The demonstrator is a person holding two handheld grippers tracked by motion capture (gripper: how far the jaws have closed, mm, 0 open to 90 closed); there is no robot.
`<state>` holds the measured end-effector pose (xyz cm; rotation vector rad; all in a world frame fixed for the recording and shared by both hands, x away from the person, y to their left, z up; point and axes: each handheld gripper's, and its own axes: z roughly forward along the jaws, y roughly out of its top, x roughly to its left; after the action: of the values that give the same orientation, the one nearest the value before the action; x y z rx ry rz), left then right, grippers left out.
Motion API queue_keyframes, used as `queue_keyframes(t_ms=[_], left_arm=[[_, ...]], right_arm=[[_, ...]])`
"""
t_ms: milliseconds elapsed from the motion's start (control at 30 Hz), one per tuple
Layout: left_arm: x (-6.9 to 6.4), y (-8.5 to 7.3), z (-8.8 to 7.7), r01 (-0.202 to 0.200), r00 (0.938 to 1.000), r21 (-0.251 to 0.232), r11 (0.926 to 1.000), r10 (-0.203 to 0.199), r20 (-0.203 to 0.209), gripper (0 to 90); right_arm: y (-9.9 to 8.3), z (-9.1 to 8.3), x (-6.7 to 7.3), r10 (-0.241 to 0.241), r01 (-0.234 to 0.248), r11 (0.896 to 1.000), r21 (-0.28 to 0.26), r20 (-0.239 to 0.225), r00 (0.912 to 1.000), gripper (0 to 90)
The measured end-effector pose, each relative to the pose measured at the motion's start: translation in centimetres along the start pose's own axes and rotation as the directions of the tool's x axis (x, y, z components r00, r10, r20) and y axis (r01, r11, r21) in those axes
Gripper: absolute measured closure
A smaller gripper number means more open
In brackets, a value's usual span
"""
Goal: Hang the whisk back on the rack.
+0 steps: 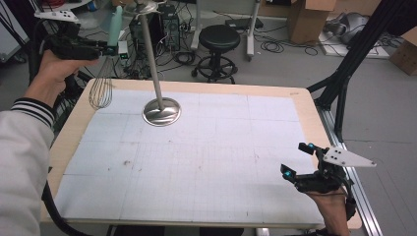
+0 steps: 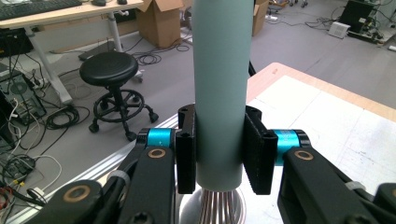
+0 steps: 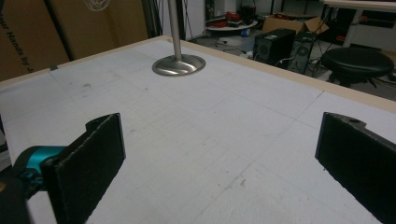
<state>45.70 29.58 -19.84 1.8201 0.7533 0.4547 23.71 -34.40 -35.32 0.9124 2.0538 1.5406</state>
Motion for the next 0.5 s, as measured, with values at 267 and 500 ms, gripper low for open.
queue_keyframes(t_ms=[267, 500], left_arm=[[-0.1, -0.01, 0.52, 0.008, 1.0, 0.004, 1.0, -0.008, -0.001, 69.4], [-0.33, -0.01, 1.06, 0.012, 0.9998, 0.006, 0.9999, -0.012, -0.017, 69.3]], right_arm=[[-0.04, -0.08, -0.11, 0.002, -0.002, 1.0, -0.003, 0.001, 1.0, 0.4], [0.0, -0.11, -0.08, 0.001, -0.001, 1.0, -0.004, 0.001, 1.0, 0.4]])
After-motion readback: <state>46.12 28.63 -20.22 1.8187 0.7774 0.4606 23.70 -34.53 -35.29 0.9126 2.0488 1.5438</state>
